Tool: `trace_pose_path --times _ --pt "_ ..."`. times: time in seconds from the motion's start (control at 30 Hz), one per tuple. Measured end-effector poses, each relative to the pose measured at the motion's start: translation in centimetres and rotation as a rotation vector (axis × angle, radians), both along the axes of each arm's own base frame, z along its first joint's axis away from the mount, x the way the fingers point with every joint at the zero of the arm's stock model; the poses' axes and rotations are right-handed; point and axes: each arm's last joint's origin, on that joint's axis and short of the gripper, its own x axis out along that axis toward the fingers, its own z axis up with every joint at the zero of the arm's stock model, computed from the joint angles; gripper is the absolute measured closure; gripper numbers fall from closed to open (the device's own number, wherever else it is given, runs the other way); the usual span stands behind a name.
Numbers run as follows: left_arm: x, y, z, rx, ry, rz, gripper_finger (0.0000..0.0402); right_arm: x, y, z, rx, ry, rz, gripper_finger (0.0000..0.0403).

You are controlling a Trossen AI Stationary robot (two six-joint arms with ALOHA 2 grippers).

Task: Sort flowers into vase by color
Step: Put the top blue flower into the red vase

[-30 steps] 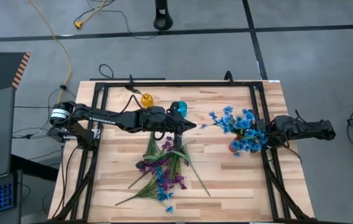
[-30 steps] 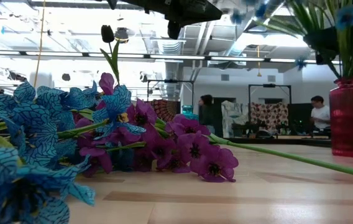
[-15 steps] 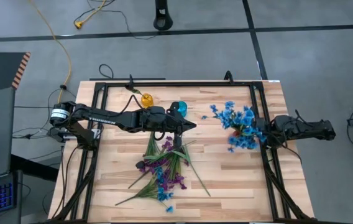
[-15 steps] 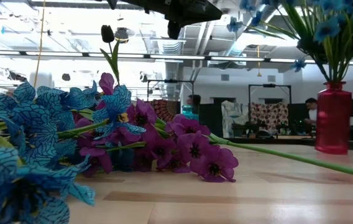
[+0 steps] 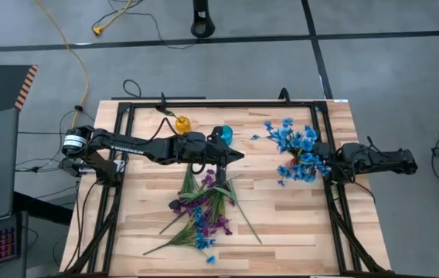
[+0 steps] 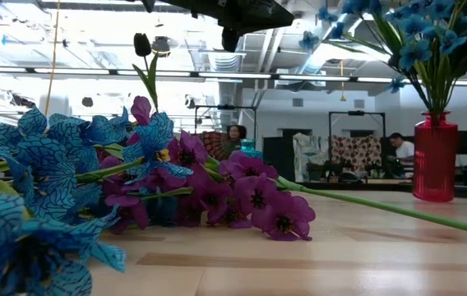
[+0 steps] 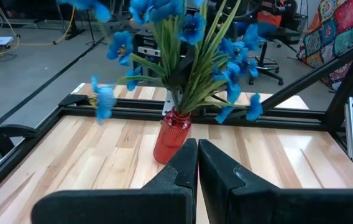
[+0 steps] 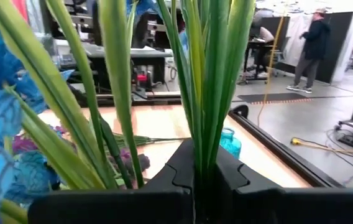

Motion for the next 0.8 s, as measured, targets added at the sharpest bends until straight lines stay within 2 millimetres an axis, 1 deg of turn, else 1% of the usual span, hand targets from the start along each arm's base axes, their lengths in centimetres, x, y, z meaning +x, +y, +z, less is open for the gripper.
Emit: trace_pose_path --times 0.13,0.33,0.57,0.8 --pt "0.00 0.00 0.00 -0.016 -0.001 0.004 0.0401 -0.04 -0.13 -0.15 -0.002 0.016 -0.047 0.0356" --pt "0.00 0.00 0.00 -0.025 -0.002 0.005 0.0401 -0.05 -0.17 -0.16 -0.007 0.019 -0.061 0.0355" --pt "0.00 0.00 0.00 -0.025 -0.002 0.005 0.0401 -0.12 -0.34 -0.22 -0.009 0.026 -0.124 0.0355" --pt "0.00 0.00 0.00 -0.025 -0.002 0.006 0.0401 -0.13 -0.35 -0.33 -0.008 0.037 -0.126 0.0355"
